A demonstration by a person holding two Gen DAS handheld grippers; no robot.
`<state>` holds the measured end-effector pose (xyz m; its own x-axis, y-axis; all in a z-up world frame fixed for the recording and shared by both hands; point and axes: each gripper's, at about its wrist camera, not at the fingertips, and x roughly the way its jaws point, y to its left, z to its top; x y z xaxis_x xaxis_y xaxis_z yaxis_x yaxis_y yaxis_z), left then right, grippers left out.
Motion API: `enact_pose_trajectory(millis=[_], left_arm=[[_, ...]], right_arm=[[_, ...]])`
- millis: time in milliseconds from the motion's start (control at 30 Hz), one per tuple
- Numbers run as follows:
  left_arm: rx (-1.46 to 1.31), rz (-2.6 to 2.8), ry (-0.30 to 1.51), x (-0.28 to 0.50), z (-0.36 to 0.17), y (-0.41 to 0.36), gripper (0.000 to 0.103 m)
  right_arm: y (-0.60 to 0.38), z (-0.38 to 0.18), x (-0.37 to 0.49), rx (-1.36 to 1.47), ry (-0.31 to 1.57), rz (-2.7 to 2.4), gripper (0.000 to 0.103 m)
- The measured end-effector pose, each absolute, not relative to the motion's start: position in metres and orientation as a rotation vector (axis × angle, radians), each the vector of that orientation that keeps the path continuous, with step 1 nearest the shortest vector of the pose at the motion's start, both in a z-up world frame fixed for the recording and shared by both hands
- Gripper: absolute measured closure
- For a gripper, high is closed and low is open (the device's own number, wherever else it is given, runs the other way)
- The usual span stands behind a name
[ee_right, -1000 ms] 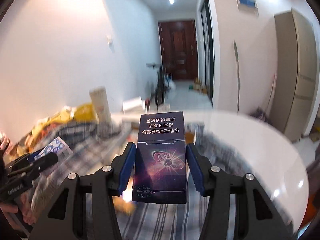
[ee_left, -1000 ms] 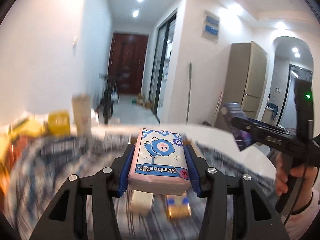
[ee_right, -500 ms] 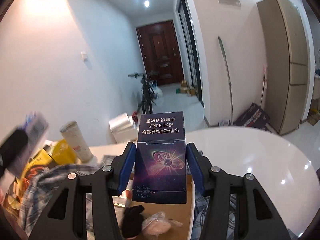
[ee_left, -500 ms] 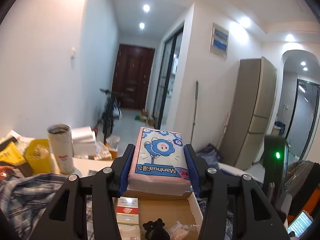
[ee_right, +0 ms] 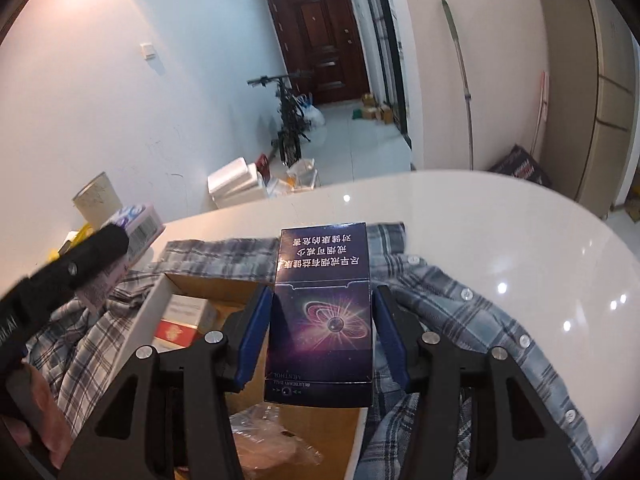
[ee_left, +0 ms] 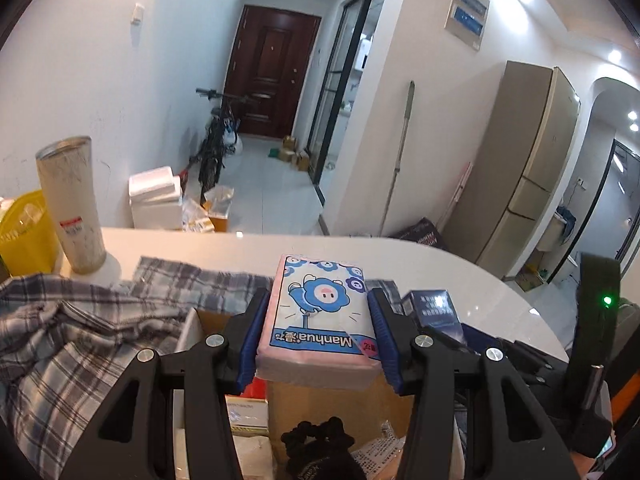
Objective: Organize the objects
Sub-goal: 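Lift the pink pack and purple box and carry both over the cardboard box, then lower the purple box into the cardboard box and open the right tool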
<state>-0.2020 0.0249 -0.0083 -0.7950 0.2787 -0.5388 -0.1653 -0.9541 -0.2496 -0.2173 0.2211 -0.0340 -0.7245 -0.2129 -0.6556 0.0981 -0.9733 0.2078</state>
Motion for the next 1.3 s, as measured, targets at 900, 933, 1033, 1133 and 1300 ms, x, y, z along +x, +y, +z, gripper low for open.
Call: enact_pose_trajectory(millis=[900, 933, 1033, 1133, 1300], left_arm=[[-0.927, 2.788, -0.116, -0.206, -0.033, 0.049, 0.052], [-0.926, 2.789, -0.125, -0.206, -0.033, 0.048, 0.052], [-0.92, 2.794, -0.148, -0.205, -0.032, 0.045, 0.052], [-0.913, 2.796, -0.142, -0.204, -0.031, 0.046, 0.052], [-0.893, 2.819, -0.099, -0.203, -0.03, 0.049, 0.052]], right_arm=[[0.216, -0.066, -0.238, 1.217, -0.285, -2.671, 0.052], [0.217, -0.065, -0.238, 1.218, -0.294, -2.668, 0.051], [0.222, -0.061, -0.236, 1.203, -0.326, -2.654, 0.04], [0.23, -0.05, -0.23, 1.163, -0.314, -2.721, 0.028], [0.255, -0.033, -0.222, 1.053, -0.412, -2.805, 0.025]])
